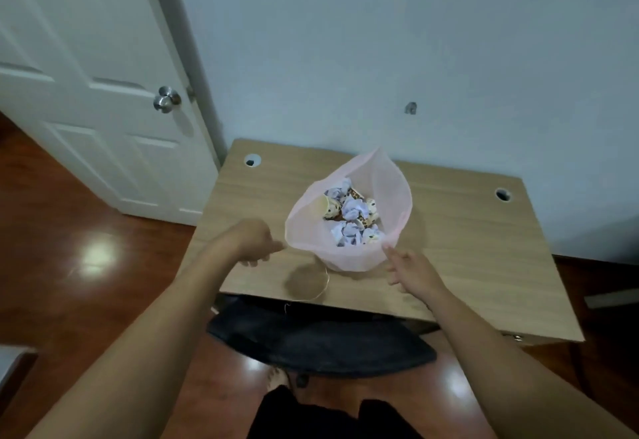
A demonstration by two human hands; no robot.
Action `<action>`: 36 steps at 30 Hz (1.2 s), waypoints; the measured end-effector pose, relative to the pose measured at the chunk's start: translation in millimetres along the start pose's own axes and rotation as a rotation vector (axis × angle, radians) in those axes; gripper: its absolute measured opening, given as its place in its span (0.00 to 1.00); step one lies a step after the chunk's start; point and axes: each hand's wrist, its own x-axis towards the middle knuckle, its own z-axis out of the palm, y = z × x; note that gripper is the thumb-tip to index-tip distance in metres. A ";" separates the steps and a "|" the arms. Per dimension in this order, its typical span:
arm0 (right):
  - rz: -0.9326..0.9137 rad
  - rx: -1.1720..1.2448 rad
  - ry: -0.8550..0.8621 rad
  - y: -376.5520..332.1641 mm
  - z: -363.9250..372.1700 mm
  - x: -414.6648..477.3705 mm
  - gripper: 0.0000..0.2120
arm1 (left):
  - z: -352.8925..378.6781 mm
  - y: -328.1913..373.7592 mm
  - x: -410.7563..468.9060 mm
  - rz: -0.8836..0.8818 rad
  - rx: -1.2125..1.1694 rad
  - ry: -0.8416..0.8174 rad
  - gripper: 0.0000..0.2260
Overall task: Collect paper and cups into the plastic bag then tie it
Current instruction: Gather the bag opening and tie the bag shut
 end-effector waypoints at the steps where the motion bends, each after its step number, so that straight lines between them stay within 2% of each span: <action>1: 0.036 0.048 0.076 -8.0 -0.6 9.6 0.26 | -8.8 0.3 9.8 0.028 -0.035 0.130 0.25; 3: 0.116 0.127 0.191 -18.1 2.1 30.4 0.29 | -17.5 5.1 31.3 0.092 -0.167 0.354 0.21; 4: 0.154 0.157 0.233 -20.4 4.8 41.0 0.33 | -19.6 11.3 39.0 0.112 -0.248 0.404 0.22; 6: 0.206 0.196 0.284 -23.2 12.3 58.5 0.39 | -19.1 23.6 55.0 0.131 -0.341 0.394 0.32; 8: 0.236 0.216 0.335 -40.4 18.4 59.1 0.40 | -14.0 37.0 68.5 0.144 -0.343 0.379 0.39; 12: 0.277 0.148 0.354 -59.7 19.5 67.2 0.35 | -3.5 61.7 96.6 0.141 -0.302 0.312 0.49; 14: 0.272 0.119 0.353 -59.9 17.0 72.7 0.26 | 1.5 69.4 111.6 0.114 -0.249 0.283 0.54; 15: 0.253 0.090 0.344 -57.6 15.2 76.1 0.20 | 2.2 72.9 117.8 0.108 -0.202 0.276 0.53; 16: 0.235 0.060 0.333 -58.8 13.3 75.2 0.15 | 2.2 75.1 123.2 0.095 -0.140 0.271 0.48; 19: 0.205 0.015 0.363 -64.8 0.3 70.6 0.11 | -5.1 78.5 136.6 0.081 -0.028 0.364 0.17; 20: 0.194 0.002 0.391 -65.8 -6.3 70.1 0.12 | -9.0 75.7 140.7 0.066 -0.034 0.404 0.13; 23: 0.180 -0.021 0.451 -64.3 -30.8 73.7 0.08 | -32.5 61.2 150.6 0.072 -0.147 0.468 0.10; 25: 0.164 -0.039 0.481 -64.8 -50.4 73.7 0.09 | -58.4 49.1 157.3 0.062 -0.265 0.467 0.08; 29: 0.154 -0.027 0.536 -69.1 -85.2 73.6 0.06 | -109.3 20.3 166.7 -0.019 -0.541 0.437 0.12; 32: 0.138 -0.010 0.507 -76.9 -97.8 71.2 0.03 | -129.1 10.4 161.0 -0.041 -0.854 0.335 0.12; 34: 0.145 -0.007 0.453 -82.2 -103.1 73.4 0.06 | -137.7 7.4 151.5 -0.045 -0.952 0.229 0.13; 36: 0.175 0.102 0.381 -83.7 -105.5 80.8 0.09 | -144.9 5.0 136.9 -0.026 -1.044 0.110 0.12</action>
